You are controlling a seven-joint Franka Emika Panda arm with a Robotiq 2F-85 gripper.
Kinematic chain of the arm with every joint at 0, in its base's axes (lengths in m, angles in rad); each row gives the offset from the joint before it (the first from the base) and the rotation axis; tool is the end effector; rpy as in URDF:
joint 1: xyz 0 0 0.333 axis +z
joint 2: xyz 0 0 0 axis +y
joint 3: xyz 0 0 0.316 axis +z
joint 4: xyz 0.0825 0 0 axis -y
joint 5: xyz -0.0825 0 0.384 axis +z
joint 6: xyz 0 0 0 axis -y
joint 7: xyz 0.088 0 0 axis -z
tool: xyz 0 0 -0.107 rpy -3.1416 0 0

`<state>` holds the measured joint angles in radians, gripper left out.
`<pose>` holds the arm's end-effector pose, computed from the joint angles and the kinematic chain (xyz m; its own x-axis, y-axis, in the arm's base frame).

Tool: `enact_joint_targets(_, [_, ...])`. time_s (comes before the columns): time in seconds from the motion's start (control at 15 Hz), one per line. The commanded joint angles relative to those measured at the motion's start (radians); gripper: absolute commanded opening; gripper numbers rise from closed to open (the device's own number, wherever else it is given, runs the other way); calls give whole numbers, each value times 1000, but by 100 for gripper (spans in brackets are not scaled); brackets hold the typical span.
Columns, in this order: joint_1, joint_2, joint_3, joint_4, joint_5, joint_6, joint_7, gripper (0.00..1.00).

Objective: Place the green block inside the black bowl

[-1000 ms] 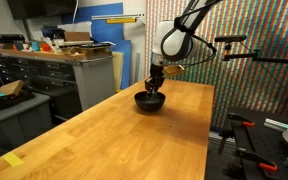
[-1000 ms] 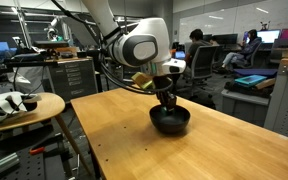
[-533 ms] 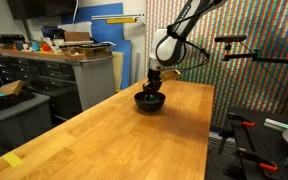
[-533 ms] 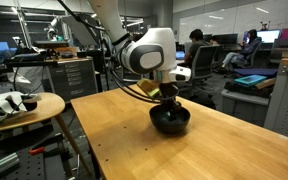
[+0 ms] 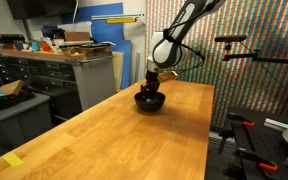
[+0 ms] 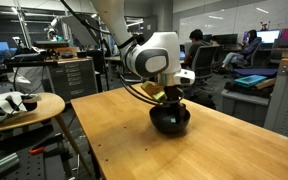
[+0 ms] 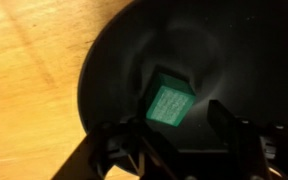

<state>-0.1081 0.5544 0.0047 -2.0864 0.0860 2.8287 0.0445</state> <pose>0.5958 -0.0662 0.1722 0.9566 -0.2270 0.1828 -0.2212 -0.9738 -0.0519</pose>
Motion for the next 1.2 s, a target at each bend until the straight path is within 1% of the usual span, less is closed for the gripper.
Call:
enact_joint_targets(0.0, [-32, -10, 23, 23, 24, -43, -49, 97])
enact_joint_targets(0.07, [-33, -19, 20, 20, 22, -51, -51, 100])
enact_joint_targets(0.2, [-37, -38, 19, 19, 23, -69, -57, 100])
enact_joint_targets(0.33, [-48, -64, 27, 24, 35, -118, -66, 100])
enact_joint_targets(0.47, [-76, -98, 55, 39, 72, -208, -100, 100])
enact_joint_targets(0.67, [-84, -145, 59, 67, 117, -332, -142, 100])
enact_joint_targets(0.8, [-77, -176, 47, 86, 131, -419, -161, 100])
enact_joint_targets(0.93, [-65, -204, 29, 99, 126, -478, -162, 100])
enact_joint_targets(1.13, [-52, -240, 13, 94, 96, -515, -186, 100])
